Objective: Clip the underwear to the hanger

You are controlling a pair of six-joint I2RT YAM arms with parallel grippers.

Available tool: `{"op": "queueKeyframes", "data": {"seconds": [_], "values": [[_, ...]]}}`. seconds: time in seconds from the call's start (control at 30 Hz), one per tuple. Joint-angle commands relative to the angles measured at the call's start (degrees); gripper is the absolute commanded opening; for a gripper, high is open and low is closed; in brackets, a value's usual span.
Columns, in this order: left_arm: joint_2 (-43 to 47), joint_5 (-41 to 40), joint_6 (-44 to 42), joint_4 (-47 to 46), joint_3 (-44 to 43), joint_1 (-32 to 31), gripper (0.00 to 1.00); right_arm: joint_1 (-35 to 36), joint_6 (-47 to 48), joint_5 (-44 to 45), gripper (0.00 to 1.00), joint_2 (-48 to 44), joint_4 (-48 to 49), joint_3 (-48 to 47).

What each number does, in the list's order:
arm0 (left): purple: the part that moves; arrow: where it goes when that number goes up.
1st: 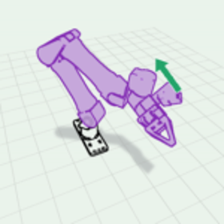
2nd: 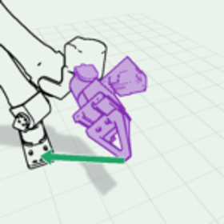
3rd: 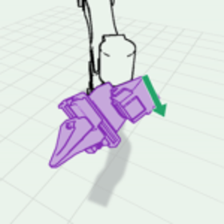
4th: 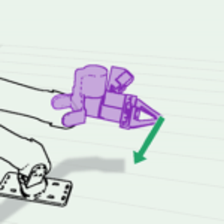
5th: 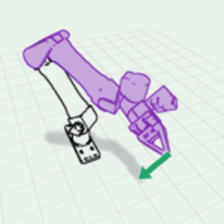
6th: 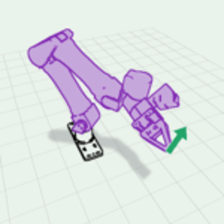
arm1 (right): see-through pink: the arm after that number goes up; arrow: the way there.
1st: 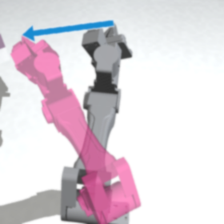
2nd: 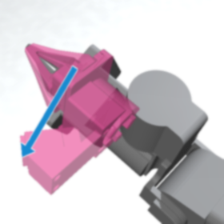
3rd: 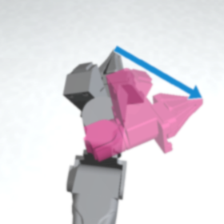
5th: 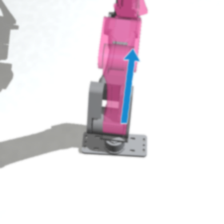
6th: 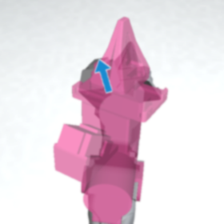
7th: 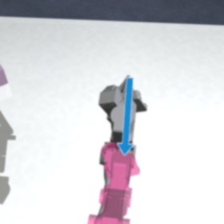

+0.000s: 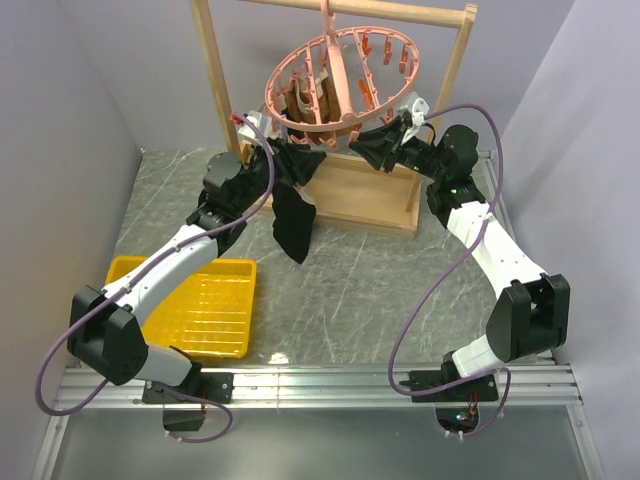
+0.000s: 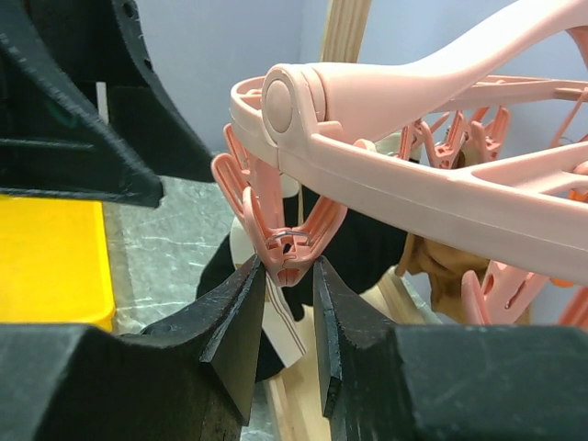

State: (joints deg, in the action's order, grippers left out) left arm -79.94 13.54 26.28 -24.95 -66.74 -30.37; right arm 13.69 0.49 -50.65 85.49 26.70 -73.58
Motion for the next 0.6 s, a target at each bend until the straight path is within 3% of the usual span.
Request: {"op": "queueKeyframes", "data": {"seconds": [0.0,0.23,0.57], "values": [[-1.00,-2.03,2.45,-2.03,-3.57,-0.30,0.56,0.63,-0.40,0.47,0.33,-2.70,0.55,-0.07],[-3.38,-2.55,5.36,-1.24,-5.33,-0.30,0.52,0.72,-0.40,0.12,0.33,-3.23,0.20,0.63],[-4.17,-5.28,6.59,-0.45,-6.47,-0.04,0.35,1.07,0.12,-0.68,0.32,-4.72,-0.68,2.39]]}}
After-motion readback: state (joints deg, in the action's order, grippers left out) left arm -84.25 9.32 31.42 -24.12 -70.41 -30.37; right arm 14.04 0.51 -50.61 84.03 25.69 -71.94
